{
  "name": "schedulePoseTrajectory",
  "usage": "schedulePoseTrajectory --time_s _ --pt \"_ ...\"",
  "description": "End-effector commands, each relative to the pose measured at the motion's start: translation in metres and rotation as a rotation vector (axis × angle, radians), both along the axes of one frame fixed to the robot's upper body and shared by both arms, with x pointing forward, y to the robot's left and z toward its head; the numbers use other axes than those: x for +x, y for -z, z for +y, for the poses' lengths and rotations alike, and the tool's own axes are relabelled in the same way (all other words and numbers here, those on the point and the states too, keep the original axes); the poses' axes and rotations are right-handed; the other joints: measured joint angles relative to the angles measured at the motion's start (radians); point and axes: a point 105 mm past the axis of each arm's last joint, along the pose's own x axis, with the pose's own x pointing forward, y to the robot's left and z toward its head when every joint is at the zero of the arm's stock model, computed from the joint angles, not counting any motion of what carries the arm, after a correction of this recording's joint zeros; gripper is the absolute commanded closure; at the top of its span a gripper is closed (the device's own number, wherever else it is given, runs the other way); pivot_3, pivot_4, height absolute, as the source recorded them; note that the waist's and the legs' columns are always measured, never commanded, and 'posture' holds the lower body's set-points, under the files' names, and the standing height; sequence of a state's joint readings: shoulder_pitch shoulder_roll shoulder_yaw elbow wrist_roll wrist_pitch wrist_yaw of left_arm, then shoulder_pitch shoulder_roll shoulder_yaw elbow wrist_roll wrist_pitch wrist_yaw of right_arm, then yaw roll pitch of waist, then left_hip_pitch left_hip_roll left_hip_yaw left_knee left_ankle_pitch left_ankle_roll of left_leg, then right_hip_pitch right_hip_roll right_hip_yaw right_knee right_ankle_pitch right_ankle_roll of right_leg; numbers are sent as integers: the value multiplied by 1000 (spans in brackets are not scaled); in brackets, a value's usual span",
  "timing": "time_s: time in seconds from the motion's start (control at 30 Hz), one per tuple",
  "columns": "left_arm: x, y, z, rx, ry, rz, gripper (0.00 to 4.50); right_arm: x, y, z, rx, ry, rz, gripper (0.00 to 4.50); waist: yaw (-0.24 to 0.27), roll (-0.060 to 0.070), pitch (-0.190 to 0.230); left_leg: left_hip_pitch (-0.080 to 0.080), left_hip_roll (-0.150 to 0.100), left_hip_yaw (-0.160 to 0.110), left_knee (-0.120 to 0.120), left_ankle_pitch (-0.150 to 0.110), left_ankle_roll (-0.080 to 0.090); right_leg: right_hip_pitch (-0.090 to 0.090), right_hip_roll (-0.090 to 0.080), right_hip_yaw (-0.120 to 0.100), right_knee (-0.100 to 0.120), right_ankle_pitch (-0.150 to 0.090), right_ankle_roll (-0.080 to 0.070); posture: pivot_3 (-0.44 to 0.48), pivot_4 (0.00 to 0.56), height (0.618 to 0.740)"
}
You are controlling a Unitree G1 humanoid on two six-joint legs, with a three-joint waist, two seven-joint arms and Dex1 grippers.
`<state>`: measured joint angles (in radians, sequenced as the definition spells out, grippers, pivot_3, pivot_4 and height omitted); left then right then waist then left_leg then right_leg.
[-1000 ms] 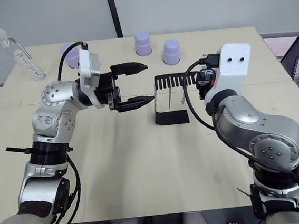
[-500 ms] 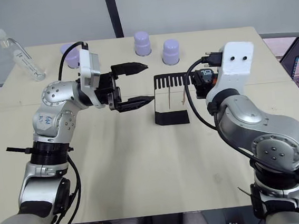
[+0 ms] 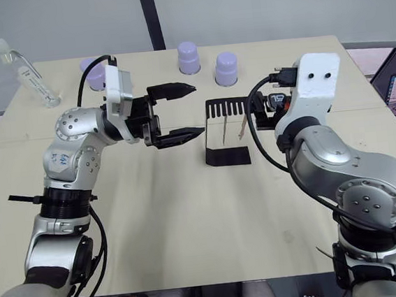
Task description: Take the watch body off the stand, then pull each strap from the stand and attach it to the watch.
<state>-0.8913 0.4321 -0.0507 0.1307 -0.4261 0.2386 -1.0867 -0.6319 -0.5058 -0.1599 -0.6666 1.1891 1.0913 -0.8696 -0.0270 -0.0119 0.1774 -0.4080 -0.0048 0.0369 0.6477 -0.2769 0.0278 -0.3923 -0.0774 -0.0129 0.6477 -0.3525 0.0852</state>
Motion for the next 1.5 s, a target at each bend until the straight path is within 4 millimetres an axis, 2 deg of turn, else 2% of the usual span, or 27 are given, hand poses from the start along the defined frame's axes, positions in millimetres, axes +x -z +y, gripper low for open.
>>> schedulePoseTrajectory --time_s 0.03,0.2,0.3,0.43,0.47,0.63,0.77,0.87,0.97,1.07,1.13,1.27,1.37,1.43,1.5 --pt "-7 -12 -2 -12 19 -61 0 -8 -11 -2 6 14 -59 41 0 0 0 0 0 0 0 0 0 0 0 0 0 0 0 0 150 739" --pt "-8 -13 -2 -13 21 -61 0 -8 -10 -3 7 12 -55 41 0 0 0 0 0 0 0 0 0 0 0 0 0 0 0 0 150 739" --pt "-8 -13 -2 -13 21 -63 0 -8 -8 -2 11 8 -48 842 0 0 0 0 0 0 0 0 0 0 0 0 0 0 0 0 150 739" --pt "-7 -15 -2 -18 20 -63 0 -8 -9 -2 13 2 -50 2806 0 0 0 0 0 0 0 0 0 0 0 0 0 0 0 0 150 739" --pt "-7 -15 -2 -19 20 -63 0 -8 -9 -2 14 1 -52 2910 0 0 0 0 0 0 0 0 0 0 0 0 0 0 0 0 150 739" --pt "-6 -16 -2 -22 17 -61 0 -9 -13 -1 9 -4 -67 2908 0 0 0 0 0 0 0 0 0 0 0 0 0 0 0 0 150 739" --pt "-8 -15 -2 -24 20 -58 0 -12 -27 -1 24 -23 -119 2908 0 0 0 0 0 0 0 0 0 0 0 0 0 0 0 0 150 739" --pt "-14 -18 -3 -45 46 -27 0 -29 -49 -6 51 -119 -216 2908 1 0 0 0 0 0 0 0 0 0 0 0 0 0 0 0 150 739" --pt "-22 -17 -2 -40 84 7 0 -45 -50 -22 67 -178 -230 2908 11 0 0 -1 0 -1 0 -1 1 1 0 -2 -1 0 0 0 150 739" --pt "-33 -12 2 -10 139 56 0 -66 -36 -42 -24 -233 -190 2908 24 0 0 -2 0 -1 -1 -2 2 2 0 -2 -4 1 1 0 150 739" --pt "-41 -5 5 32 182 100 0 -77 -18 -53 -56 -255 -123 2908 26 0 0 -2 0 0 -1 -2 4 2 0 -2 -4 1 2 0 150 739" --pt "-60 30 14 199 262 140 0 -96 40 -87 -109 -224 84 2908 24 0 0 1 0 0 -1 -2 4 6 1 -1 -6 1 2 0 150 739" --pt "-62 60 10 269 258 106 0 -94 91 -117 -105 -105 201 2908 23 0 0 11 0 0 -1 -6 10 17 1 0 -14 1 2 0 150 739" --pt "-60 69 6 268 239 74 0 -90 110 -122 -119 -89 212 2908 22 1 0 20 0 0 -3 -7 10 26 0 1 -19 4 2 0 150 739" --pt "-60 76 4 257 239 59 0 -83 124 -125 -122 -75 191 2908 21 1 0 20 0 0 -4 -6 10 25 -1 1 -22 5 -1 0 150 739"
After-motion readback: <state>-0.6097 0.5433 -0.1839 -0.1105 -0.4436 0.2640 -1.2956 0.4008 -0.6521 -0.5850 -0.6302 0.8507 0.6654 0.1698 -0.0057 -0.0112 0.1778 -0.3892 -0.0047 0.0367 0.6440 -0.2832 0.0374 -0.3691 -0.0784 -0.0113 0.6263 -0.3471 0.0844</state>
